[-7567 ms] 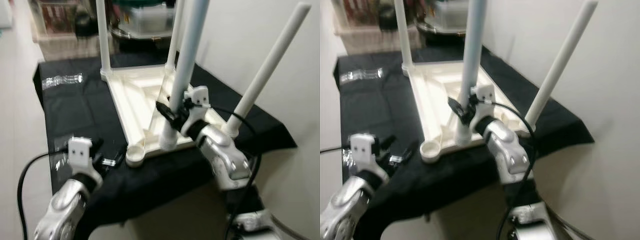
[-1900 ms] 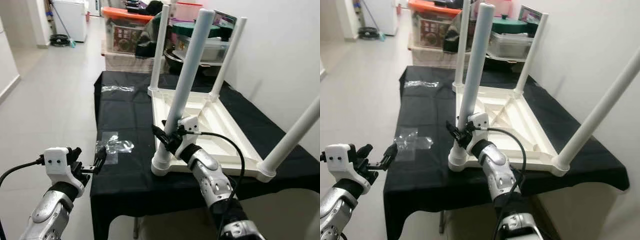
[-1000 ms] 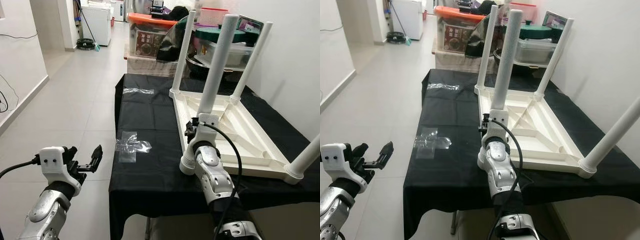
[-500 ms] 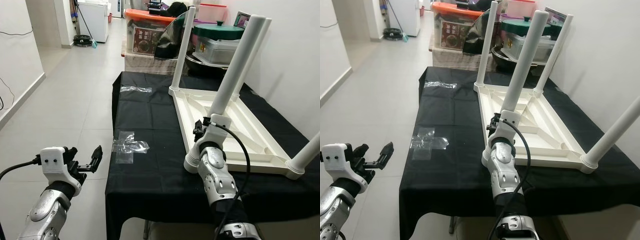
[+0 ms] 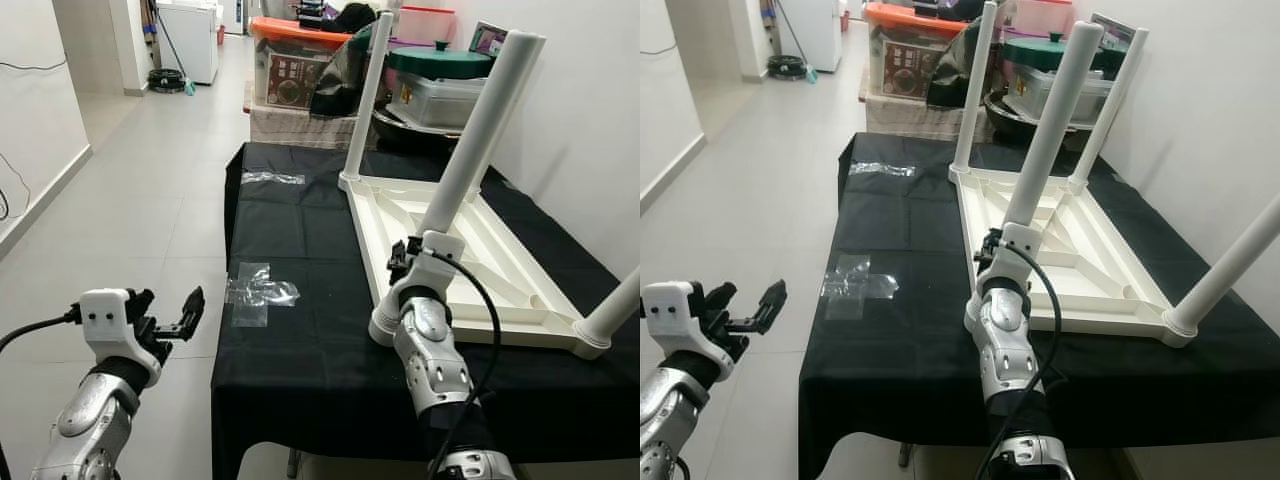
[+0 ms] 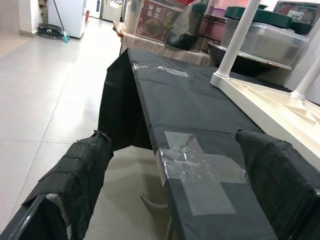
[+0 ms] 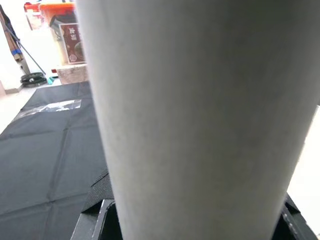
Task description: Building children table
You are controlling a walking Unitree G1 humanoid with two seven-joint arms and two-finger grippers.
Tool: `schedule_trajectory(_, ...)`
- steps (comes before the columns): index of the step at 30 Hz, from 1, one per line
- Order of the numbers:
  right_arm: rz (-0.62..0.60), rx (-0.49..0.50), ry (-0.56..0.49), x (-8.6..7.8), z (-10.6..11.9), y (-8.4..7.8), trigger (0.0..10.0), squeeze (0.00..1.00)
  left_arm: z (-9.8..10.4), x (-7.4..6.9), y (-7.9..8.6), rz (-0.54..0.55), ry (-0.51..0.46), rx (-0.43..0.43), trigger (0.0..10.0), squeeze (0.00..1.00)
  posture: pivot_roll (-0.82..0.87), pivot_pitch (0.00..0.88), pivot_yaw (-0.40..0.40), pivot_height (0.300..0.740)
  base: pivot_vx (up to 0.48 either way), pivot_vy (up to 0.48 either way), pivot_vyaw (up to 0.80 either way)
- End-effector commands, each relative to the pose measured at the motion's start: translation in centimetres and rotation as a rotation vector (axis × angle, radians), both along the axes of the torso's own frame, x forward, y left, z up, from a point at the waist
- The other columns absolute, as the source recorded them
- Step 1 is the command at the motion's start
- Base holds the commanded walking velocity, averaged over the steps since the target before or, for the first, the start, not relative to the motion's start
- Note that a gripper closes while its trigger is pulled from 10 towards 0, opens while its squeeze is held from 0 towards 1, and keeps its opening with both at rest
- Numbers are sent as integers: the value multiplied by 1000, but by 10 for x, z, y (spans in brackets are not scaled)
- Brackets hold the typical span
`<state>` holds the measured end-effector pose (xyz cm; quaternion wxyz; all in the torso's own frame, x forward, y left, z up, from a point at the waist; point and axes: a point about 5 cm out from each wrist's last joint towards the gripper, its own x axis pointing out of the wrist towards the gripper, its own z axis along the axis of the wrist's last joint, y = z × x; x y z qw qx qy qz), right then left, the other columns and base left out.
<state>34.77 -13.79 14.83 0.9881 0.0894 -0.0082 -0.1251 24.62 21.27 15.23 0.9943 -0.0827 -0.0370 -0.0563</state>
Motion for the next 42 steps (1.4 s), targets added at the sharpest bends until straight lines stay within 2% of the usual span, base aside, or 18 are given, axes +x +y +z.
schedule_trajectory(1,-113,85,101,-8,-27,-19,10000,0,-2,1,1,2,8,11,10000,0,117,0,-86,740,0,0,0)
schedule_trajectory(42,-112,158,-8,-8,-2,-18,10000,0,-4,7,-1,-20,6,15,10000,0,105,0,-80,740,0,0,0)
